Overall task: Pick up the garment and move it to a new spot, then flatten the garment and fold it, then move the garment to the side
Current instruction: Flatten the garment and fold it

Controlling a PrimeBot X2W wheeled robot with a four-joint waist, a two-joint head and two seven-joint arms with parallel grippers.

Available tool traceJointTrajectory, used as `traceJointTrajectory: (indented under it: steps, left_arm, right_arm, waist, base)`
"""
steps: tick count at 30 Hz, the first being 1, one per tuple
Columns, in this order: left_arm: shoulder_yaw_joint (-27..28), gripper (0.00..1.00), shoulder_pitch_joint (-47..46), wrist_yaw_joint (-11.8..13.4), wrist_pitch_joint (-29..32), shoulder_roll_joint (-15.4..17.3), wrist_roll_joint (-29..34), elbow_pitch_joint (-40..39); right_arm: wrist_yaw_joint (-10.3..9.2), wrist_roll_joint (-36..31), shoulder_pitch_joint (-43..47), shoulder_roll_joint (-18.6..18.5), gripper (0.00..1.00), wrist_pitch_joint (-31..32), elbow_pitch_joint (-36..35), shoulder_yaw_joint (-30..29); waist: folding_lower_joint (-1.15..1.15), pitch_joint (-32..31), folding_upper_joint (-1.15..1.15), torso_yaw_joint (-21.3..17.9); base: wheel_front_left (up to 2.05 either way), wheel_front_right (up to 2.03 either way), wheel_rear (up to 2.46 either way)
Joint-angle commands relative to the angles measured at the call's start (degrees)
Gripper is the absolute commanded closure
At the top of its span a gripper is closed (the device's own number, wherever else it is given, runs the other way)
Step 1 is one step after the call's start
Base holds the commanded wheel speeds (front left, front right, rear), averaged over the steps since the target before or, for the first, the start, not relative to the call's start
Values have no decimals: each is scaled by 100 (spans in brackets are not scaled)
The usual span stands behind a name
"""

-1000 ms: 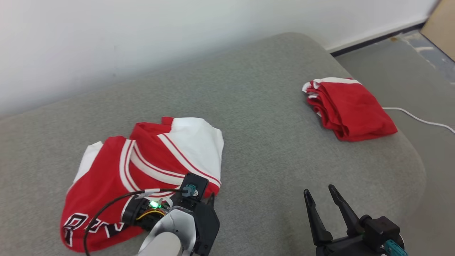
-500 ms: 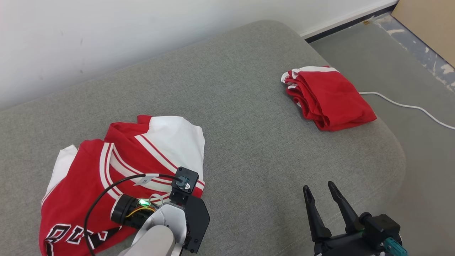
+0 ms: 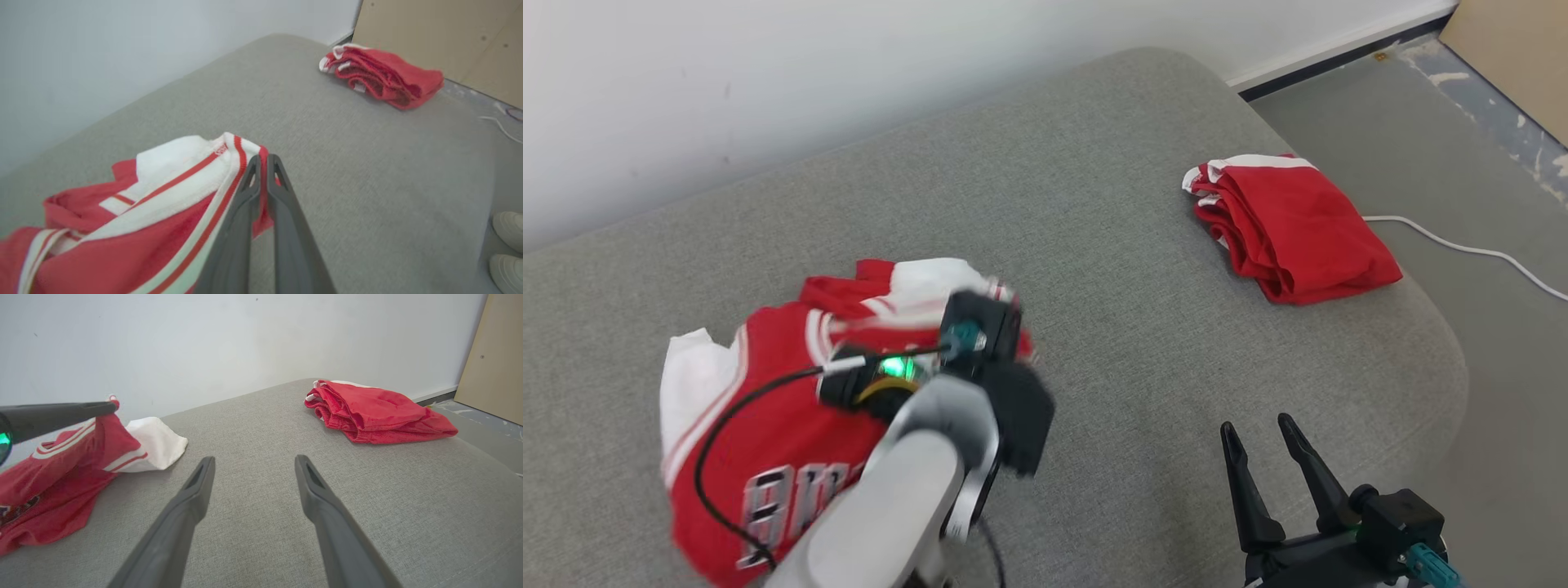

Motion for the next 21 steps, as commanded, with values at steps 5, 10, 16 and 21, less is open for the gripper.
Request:
traceJointTrajectory:
  steps: [5, 10, 16, 21]
  left_arm:
    - [161, 100, -813, -168, -1068, -307, -227, -293]
    - [276, 100, -1556, -299, -2230, -383, -805, -681]
    - [339, 100, -2263, 74, -3190, -381, -2033, -1310]
    - [566, 100, -1907, 284, -3243, -377, -2431, -1583]
  right_arm:
    - [-15, -56, -65, 10, 0, -1, 21, 29]
    - [-15, -60, -65, -19, 0, -1, 47, 46]
    - [-15, -96, 9, -47, 0, -1, 42, 7]
    - [-15, -95, 13, -77, 0, -1, -31, -50]
  waist:
    - [-1, -18, 0, 14]
    - [-1, -64, 0, 3]
    - [-1, -121, 0, 144]
    - [-1, -50, 0, 477]
  base:
    - [0, 0, 0]
    - [0, 0, 0]
    - [0, 0, 0]
    - [0, 0, 0]
